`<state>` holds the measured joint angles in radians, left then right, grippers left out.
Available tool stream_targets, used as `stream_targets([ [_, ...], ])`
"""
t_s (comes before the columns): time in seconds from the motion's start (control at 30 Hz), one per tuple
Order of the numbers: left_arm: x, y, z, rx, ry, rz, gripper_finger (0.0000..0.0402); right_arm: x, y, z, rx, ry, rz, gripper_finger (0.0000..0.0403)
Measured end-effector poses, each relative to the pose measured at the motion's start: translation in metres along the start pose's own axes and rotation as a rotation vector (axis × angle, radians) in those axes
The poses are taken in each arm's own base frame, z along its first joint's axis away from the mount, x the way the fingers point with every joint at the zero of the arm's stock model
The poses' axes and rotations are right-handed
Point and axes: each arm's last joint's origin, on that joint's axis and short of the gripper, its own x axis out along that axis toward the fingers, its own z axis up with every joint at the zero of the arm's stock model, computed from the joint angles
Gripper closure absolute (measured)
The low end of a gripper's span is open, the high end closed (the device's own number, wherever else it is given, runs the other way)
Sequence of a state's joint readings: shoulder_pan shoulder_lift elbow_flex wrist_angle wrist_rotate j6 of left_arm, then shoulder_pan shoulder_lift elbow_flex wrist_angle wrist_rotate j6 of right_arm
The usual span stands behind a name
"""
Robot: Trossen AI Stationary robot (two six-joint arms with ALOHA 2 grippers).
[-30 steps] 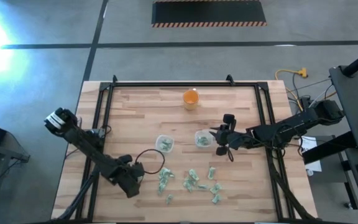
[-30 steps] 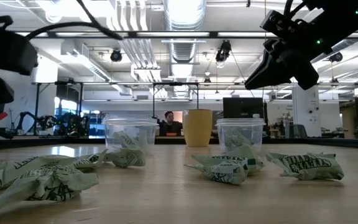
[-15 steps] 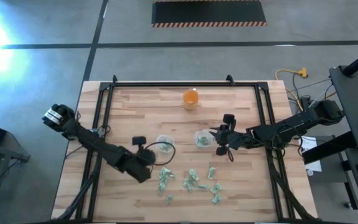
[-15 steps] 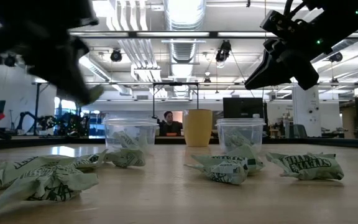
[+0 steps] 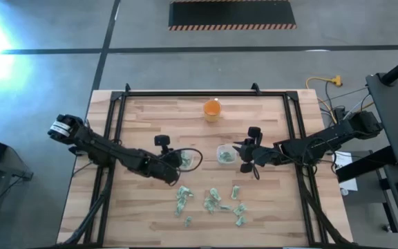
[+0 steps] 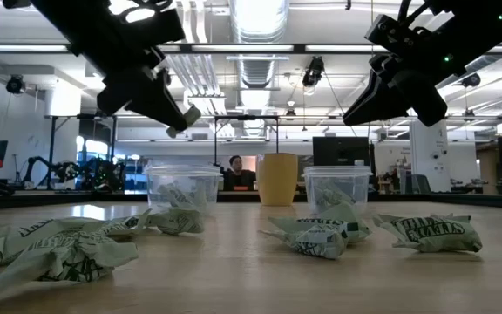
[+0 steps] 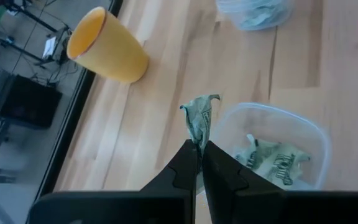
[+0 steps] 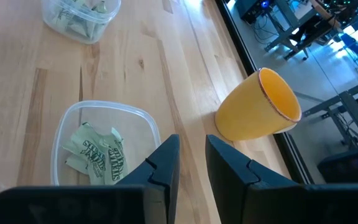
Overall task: Pick and place items into bin
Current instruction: Put the green sweetener bag into the left transparent food container, then put the green sweetener bag into the right transparent food container
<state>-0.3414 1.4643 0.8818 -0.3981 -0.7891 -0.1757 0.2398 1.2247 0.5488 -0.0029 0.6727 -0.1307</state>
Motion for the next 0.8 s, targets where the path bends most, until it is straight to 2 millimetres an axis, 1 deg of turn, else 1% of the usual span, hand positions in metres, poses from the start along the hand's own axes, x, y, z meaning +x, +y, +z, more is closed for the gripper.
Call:
stream_targets([
  [0.13, 0.0018, 0.0011, 0.0003, -0.007, 0.009, -0.025, 0.04, 0.0, 0.0, 0.0, 0.0, 0.0, 0.0, 0.0335],
  [0.2, 0.0026, 0.0006, -0.0005, -0.008, 0.014, -0.05, 0.0394, 0.0, 0.0, 0.0, -0.001, 0.0, 0.0, 0.0335],
  [0.3, 0.0036, -0.0005, -0.0018, -0.006, 0.027, -0.093, 0.0372, 0.0, 0.0, 0.0, -0.001, 0.0, 0.0, 0.0335],
  [0.6, 0.0066, -0.0006, -0.0012, -0.017, 0.024, -0.089, 0.0286, 0.0, 0.0, 0.0, -0.001, 0.0, 0.0, 0.0335],
  [0.73, 0.0054, 0.0001, 0.0026, -0.025, 0.014, -0.088, 0.0268, 0.0, 0.0001, -0.0001, -0.001, 0.0, 0.004, 0.0335],
  [0.8, 0.0048, 0.0004, 0.0042, -0.029, 0.01, -0.089, 0.0265, 0.0, 0.0015, 0.0001, -0.001, -0.006, 0.053, 0.0335],
])
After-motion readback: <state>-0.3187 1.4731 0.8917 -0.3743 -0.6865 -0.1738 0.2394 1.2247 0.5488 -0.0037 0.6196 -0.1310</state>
